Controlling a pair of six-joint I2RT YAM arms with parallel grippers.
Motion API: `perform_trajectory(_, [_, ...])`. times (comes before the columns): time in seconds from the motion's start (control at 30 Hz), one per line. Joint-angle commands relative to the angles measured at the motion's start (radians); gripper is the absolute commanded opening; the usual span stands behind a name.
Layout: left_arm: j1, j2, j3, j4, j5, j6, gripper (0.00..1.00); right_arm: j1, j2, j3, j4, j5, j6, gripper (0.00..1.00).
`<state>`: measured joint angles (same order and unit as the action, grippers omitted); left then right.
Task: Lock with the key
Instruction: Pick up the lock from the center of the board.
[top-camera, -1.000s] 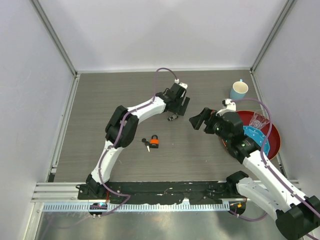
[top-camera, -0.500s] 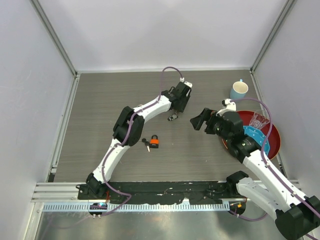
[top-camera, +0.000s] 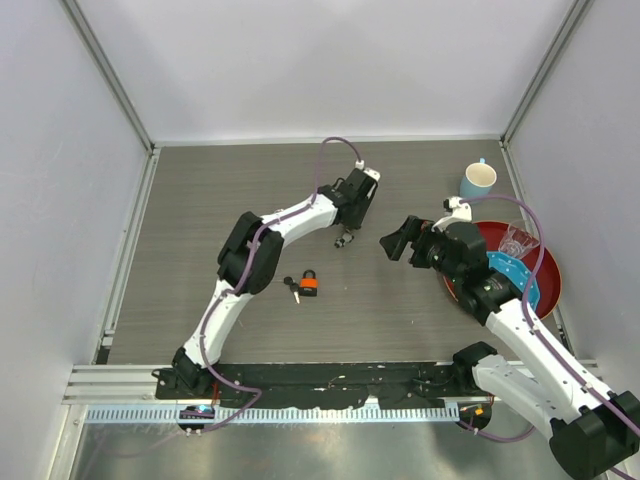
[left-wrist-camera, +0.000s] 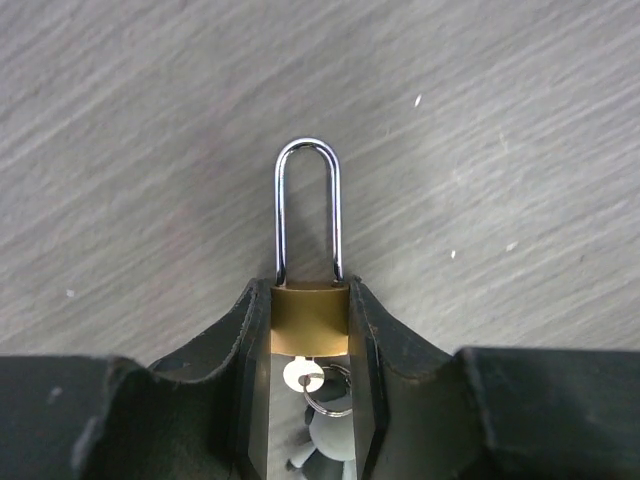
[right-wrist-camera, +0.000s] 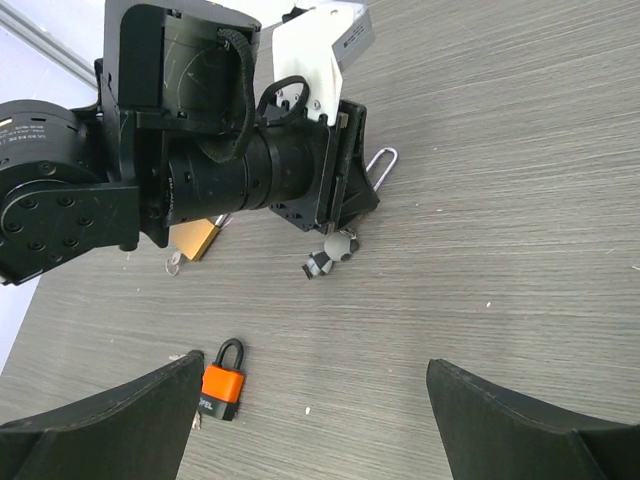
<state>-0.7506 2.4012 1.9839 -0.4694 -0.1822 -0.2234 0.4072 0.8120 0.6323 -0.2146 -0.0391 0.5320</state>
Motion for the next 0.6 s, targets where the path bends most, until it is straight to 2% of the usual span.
perform_trajectory(0.0, [0.0,-0.15,-0.066,-0.058,0.012,-0.004,0.0,-0.008,0.001,0.037,0.04,-0.048,-0.006,1.0])
perform_trajectory(0.23, [0.0,-0.434,-0.357,0.035,0.017,-0.019,0.0,-0.01,0.039,0.037,0.076,-0.116,0.013,1.0])
perform_trajectory(0.4, [0.0,-0.609,-0.525,0.084,0.076,-0.036,0.0,-0.01,0.05,0.018,0.103,-0.145,0.034,1.0])
perform_trajectory(0.57, [0.0,-0.784,-0.678,0.106,0.174,-0.051,0.0,-0.01,0.095,-0.003,0.182,-0.249,0.048,1.0])
